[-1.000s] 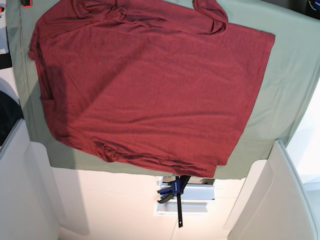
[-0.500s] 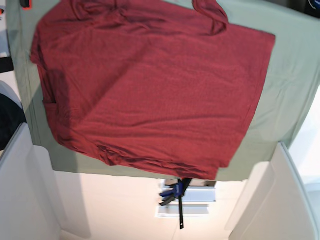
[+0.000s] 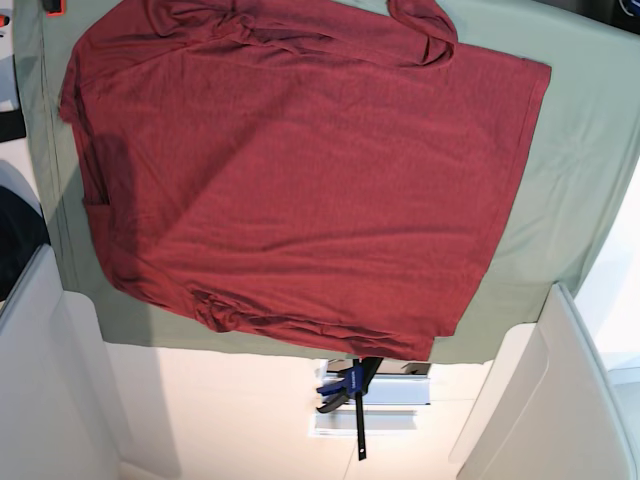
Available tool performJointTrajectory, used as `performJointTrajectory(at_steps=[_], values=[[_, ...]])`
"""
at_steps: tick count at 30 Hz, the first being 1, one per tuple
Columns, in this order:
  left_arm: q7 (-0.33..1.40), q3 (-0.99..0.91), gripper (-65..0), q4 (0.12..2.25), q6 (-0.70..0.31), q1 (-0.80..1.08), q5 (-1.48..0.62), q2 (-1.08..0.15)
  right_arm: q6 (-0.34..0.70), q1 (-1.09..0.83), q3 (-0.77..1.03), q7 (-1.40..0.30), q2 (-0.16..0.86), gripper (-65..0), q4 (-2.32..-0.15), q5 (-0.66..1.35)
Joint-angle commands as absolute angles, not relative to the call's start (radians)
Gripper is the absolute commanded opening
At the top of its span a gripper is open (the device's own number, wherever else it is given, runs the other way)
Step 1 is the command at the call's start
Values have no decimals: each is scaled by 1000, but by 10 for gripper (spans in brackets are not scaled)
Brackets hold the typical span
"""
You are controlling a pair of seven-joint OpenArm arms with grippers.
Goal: Fold the T-shirt properly
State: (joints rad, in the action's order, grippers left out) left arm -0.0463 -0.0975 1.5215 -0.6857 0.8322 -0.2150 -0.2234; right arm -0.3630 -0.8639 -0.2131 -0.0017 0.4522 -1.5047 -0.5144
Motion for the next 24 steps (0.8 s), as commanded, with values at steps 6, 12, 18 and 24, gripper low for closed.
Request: performJointTrajectory(at_steps=[6,12,18,24], values=[[28,-102,-332,1705,-698,903,-224,-236,-373,-943,-212,-13,578,-529,-1670,-608],[137,-108,-332,1911,-698,954,-225,-237,-373,-994,-212,-94,696,-513,-1836,-676],[204,-119,-332,2118,-698,1009,-228,-282,-370,-992,-212,-184,766,-350,-1939,-690],[207,-119,-332,2192,-698,1017,-228,-351,-370,-967,-211,-184,785,-341,-1964,-679]])
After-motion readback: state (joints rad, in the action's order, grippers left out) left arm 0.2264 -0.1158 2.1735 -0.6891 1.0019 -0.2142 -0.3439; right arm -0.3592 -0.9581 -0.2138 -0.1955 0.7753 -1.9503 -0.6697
